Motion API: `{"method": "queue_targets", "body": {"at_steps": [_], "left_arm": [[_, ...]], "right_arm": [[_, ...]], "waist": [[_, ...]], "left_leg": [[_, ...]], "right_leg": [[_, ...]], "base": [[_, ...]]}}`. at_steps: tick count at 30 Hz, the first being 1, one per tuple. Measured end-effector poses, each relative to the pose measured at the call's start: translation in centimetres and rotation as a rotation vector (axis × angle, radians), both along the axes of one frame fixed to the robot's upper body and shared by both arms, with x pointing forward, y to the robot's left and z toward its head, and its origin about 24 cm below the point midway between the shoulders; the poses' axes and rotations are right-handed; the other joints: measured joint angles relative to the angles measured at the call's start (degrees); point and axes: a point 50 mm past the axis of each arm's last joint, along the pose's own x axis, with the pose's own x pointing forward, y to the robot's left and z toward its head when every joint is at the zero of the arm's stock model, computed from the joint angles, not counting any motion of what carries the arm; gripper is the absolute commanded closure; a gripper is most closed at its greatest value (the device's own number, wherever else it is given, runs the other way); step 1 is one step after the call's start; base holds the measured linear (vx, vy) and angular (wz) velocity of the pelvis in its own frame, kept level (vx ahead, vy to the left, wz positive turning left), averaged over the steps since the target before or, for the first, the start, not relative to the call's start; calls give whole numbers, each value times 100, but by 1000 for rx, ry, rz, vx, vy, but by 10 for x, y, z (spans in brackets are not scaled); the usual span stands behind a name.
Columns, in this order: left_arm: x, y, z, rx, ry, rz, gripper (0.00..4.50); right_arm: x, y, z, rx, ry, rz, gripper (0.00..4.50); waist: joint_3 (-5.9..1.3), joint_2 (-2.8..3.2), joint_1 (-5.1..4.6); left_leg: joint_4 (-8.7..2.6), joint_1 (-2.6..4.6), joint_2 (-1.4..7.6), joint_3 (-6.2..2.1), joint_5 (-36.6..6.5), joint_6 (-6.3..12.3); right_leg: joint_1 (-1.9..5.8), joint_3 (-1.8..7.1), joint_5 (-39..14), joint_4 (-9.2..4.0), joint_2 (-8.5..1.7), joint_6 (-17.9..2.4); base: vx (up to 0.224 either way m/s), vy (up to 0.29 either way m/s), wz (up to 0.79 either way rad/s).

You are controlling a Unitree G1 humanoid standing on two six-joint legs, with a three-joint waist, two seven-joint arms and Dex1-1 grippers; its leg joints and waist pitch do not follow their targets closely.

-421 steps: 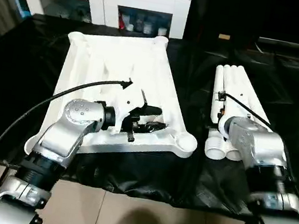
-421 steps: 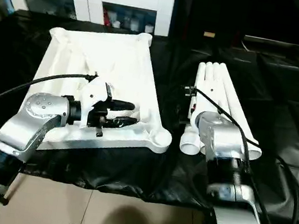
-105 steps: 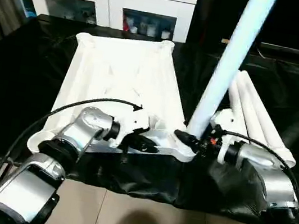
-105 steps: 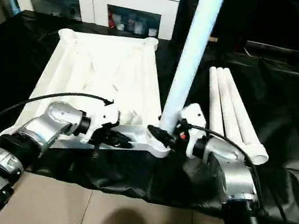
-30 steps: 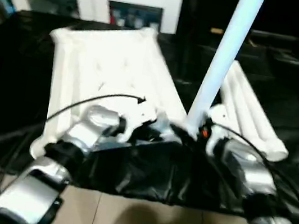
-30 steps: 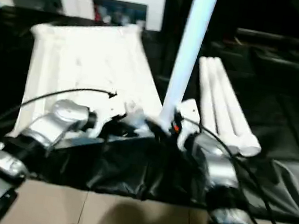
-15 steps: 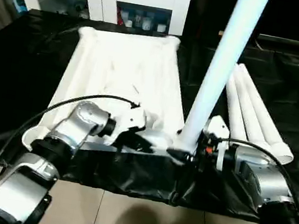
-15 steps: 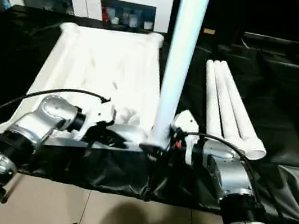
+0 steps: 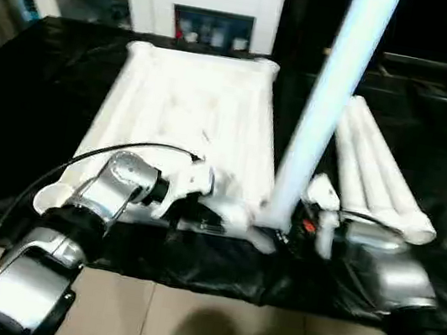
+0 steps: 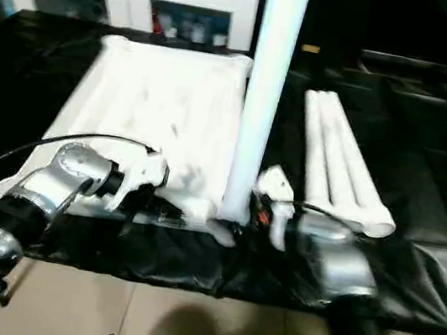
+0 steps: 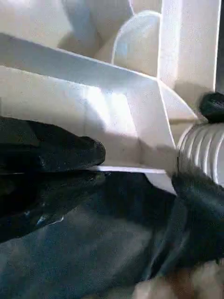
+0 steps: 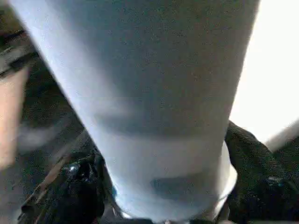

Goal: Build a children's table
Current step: Rotate leg to tighten

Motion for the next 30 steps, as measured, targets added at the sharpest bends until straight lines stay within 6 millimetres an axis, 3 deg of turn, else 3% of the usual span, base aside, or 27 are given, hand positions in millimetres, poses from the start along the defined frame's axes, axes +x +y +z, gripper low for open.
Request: {"method": "queue_targets", "body": {"at_steps": [5,10,13,15,21,30], "left_arm": [[6,-20,-3,-30,-22,123,450],[9,-37,-4,-48,-62,262,450],[8,-41,-4,-53,-70,287,450],[7,-41,-4,-53,-75,287,450],[4,-39,-3,-52,-80,255,450],[-6,-28,-2,-47,-19,78,450]], "right_arm": [[16,4,-4,11,-17,-267,167],[31,15,-4,23,-36,-508,167],[32,16,-5,26,-54,-544,167],[32,16,-6,28,-61,-544,111],[31,17,-6,28,-80,-478,54],[9,-9,-3,-4,-69,-108,54]], "waist": [[-1,-7,-119],[-1,-7,-132],[-2,-7,-125],[-2,-7,-126],[-2,-7,-121],[-1,-6,-34]], "left_leg": [[6,6,0,1,0,0],[0,7,0,1,-1,-1],[-6,2,-1,3,-4,2],[-8,1,-1,3,-4,3],[-10,-4,-2,3,-5,4],[-6,-18,-1,4,3,45]], "right_leg": [[3,5,4,-4,-1,2],[1,5,6,-2,-1,2],[0,4,6,-15,-1,2],[1,3,6,-20,-1,2],[-1,1,7,-25,-1,3],[-2,-3,7,-38,-1,3]], "base": [[0,0,0],[0,0,0],[0,0,0],[0,0,0],[0,0,0],[0,0,0]]}}
